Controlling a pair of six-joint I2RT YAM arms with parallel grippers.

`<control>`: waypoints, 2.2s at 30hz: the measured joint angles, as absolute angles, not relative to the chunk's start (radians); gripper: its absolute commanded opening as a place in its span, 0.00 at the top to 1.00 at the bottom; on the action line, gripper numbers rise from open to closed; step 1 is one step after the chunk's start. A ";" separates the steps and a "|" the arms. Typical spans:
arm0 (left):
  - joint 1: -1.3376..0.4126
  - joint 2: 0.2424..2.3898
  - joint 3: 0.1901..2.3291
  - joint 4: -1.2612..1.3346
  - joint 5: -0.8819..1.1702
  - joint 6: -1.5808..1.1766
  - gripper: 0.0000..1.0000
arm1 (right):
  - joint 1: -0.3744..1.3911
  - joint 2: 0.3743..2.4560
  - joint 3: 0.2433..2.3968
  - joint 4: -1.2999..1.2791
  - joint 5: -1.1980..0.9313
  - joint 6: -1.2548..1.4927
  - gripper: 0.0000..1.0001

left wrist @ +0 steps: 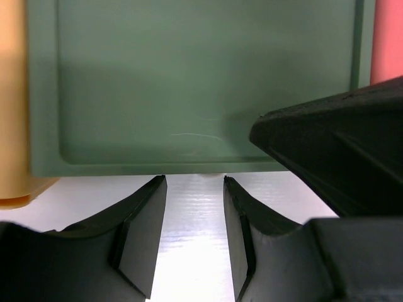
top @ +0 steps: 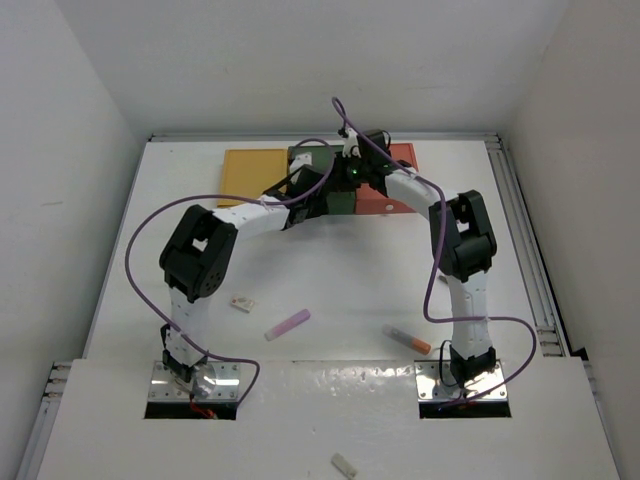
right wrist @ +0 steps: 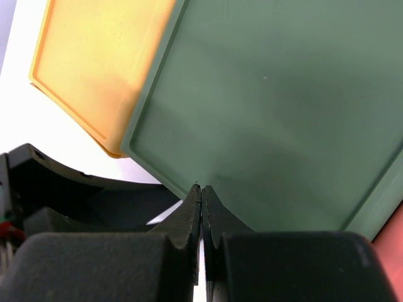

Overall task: Sort the stationery into containers
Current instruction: Open the drawer in the storage box.

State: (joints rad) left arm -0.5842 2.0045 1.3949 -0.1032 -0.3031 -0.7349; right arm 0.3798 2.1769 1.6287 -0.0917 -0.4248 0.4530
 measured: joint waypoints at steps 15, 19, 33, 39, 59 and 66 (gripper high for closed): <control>-0.612 2.048 1.447 -0.096 -0.340 -0.719 0.53 | 0.370 2.192 1.616 -0.084 -0.447 0.454 1.00; -0.612 2.049 1.447 -0.096 -0.342 -0.718 0.53 | 0.369 2.194 1.612 -0.083 -0.450 0.454 1.00; -0.612 2.083 1.447 -0.094 -0.345 -0.714 0.56 | 0.369 2.194 1.599 -0.082 -0.451 0.453 1.00; -0.611 2.083 1.449 -0.092 -0.350 -0.709 0.61 | 0.369 2.194 1.597 -0.080 -0.455 0.453 1.00; -0.610 2.081 1.455 -0.100 -0.327 -0.720 1.00 | 0.370 2.194 1.591 -0.062 -0.457 0.453 1.00; -0.622 2.043 1.402 -0.101 -0.313 -0.735 1.00 | 0.370 2.197 1.591 -0.056 -0.456 0.453 1.00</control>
